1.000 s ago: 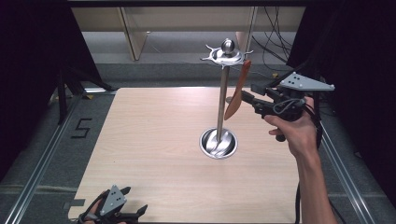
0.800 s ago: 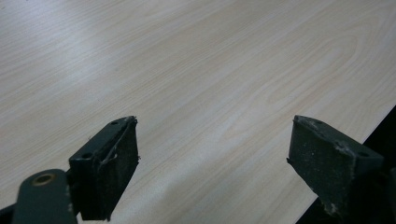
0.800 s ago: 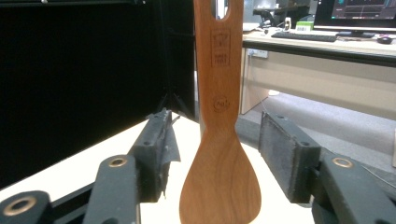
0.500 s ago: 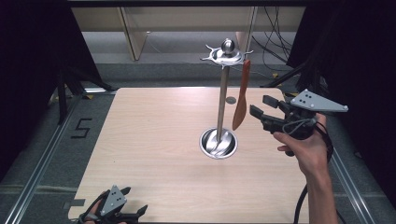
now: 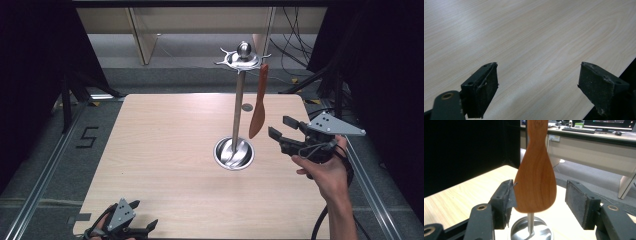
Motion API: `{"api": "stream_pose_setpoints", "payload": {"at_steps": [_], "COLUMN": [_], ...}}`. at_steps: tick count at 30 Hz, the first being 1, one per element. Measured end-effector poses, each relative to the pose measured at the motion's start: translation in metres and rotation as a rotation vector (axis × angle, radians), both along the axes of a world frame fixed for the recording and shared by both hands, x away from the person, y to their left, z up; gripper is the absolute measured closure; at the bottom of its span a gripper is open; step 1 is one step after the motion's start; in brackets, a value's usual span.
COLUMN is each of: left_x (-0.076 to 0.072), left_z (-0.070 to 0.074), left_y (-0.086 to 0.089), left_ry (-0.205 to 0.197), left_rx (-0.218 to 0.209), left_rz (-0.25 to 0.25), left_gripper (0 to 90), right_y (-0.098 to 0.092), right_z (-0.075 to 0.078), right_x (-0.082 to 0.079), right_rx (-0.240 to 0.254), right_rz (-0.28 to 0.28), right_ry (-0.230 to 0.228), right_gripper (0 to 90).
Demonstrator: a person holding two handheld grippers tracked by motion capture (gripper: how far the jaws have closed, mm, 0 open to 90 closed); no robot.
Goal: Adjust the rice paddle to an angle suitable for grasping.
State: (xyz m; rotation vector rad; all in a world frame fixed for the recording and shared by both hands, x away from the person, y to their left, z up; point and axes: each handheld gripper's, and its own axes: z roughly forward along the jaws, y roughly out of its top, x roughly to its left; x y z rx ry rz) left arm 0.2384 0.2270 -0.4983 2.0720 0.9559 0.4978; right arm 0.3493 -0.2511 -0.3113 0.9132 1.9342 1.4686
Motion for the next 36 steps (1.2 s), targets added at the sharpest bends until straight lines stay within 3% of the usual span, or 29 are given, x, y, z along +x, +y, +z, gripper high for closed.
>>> {"api": "stream_pose_setpoints", "payload": {"at_steps": [1, 4, 5, 6, 7, 9, 10, 11, 12, 13, 14, 16, 19, 21, 23, 24, 26, 28, 29, 30, 31, 32, 33, 36], "left_x": [0.0, 0.0, -0.001, -0.001, 0.0, 0.001, -0.001, 0.0, 0.0, 0.0, 0.001, 0.001, 0.0, 0.0, 0.002, 0.002, 0.0, 0.002, 0.002, 0.002, 0.001, 0.002, 0.002, 0.002], "left_z": [-0.001, 0.001, 0.0, 0.0, 0.001, 0.001, 0.0, 0.0, 0.0, 0.0, 0.001, 0.002, 0.001, 0.001, 0.002, 0.002, 0.002, 0.003, 0.002, 0.003, 0.002, 0.003, 0.002, 0.002], "left_y": [-0.001, 0.0, -0.002, -0.001, 0.0, 0.001, -0.001, 0.0, 0.0, -0.001, 0.001, 0.001, -0.003, -0.003, 0.0, 0.0, -0.002, 0.0, 0.0, 0.0, -0.001, 0.0, -0.001, -0.001], "left_ry": [-0.007, 0.007, 0.003, -0.003, -0.012, -0.01, 0.004, 0.005, 0.006, 0.001, -0.007, -0.009, 0.001, 0.006, -0.008, -0.007, 0.0, -0.015, -0.012, -0.009, 0.005, 0.004, 0.002, 0.002], "left_rx": [0.005, -0.001, -0.038, -0.021, -0.006, 0.006, -0.023, -0.007, -0.005, -0.033, -0.007, -0.003, -0.04, -0.034, 0.014, 0.01, -0.032, -0.016, -0.018, -0.011, -0.03, -0.004, -0.024, -0.028], "left_rz": [0.009, -0.002, 0.008, 0.0, -0.013, -0.015, 0.006, 0.002, 0.003, 0.008, -0.01, -0.01, 0.009, 0.008, -0.014, -0.012, 0.011, 0.0, 0.003, -0.001, 0.016, 0.011, 0.013, 0.017], "left_gripper": [15.4, 15.4, 15.4, 15.4, 15.4, 15.4, 15.4, 15.4, 15.4, 15.4, 15.4, 15.4, 15.4, 15.4, 15.4, 15.4, 15.4, 15.4, 15.4, 15.4, 15.4, 15.4, 15.4, 15.4], "right_y": [-0.001, 0.0, 0.0, 0.001, 0.0, 0.002, 0.001, 0.002, 0.002, 0.002, 0.002, 0.003, 0.002, 0.001, 0.001, 0.002, 0.003, 0.005, 0.005, 0.006, 0.007, 0.007, 0.006, 0.006], "right_z": [0.0, -0.003, -0.003, -0.005, -0.005, -0.007, -0.008, -0.009, -0.01, -0.011, -0.012, -0.015, -0.02, -0.024, -0.027, -0.029, -0.033, -0.036, -0.038, -0.039, -0.042, -0.043, -0.046, -0.053], "right_x": [0.0, -0.004, -0.003, -0.006, -0.005, -0.006, -0.006, -0.007, -0.006, -0.006, -0.006, -0.007, -0.006, -0.005, -0.004, -0.006, -0.004, -0.005, -0.004, -0.005, -0.005, -0.004, -0.004, -0.005], "right_rx": [-0.019, -0.014, -0.032, -0.019, -0.042, -0.035, -0.038, -0.028, -0.034, -0.032, -0.041, -0.038, -0.048, -0.051, -0.057, -0.047, -0.054, -0.048, -0.058, -0.058, -0.058, -0.071, -0.07, -0.07], "right_rz": [-0.001, -0.004, -0.001, -0.011, 0.0, -0.001, -0.009, 0.0, -0.004, 0.005, 0.005, 0.007, 0.005, 0.008, 0.002, -0.001, 0.017, 0.009, 0.014, 0.013, 0.01, 0.028, 0.028, 0.02], "right_ry": [0.002, 0.013, -0.002, 0.016, -0.002, 0.008, -0.003, 0.02, 0.014, 0.023, 0.015, 0.031, 0.042, 0.054, 0.05, 0.082, 0.078, 0.098, 0.084, 0.11, 0.094, 0.109, 0.114, 0.136], "right_gripper": [40.8, 40.7, 40.6, 40.6, 40.6, 40.5, 40.3, 40.1, 39.7, 39.4, 39.3, 38.9, 38.6, 38.4, 38.3, 38.1, 37.8, 37.6, 37.4, 37.4, 37.3, 37.3, 37.2, 37.1]}}
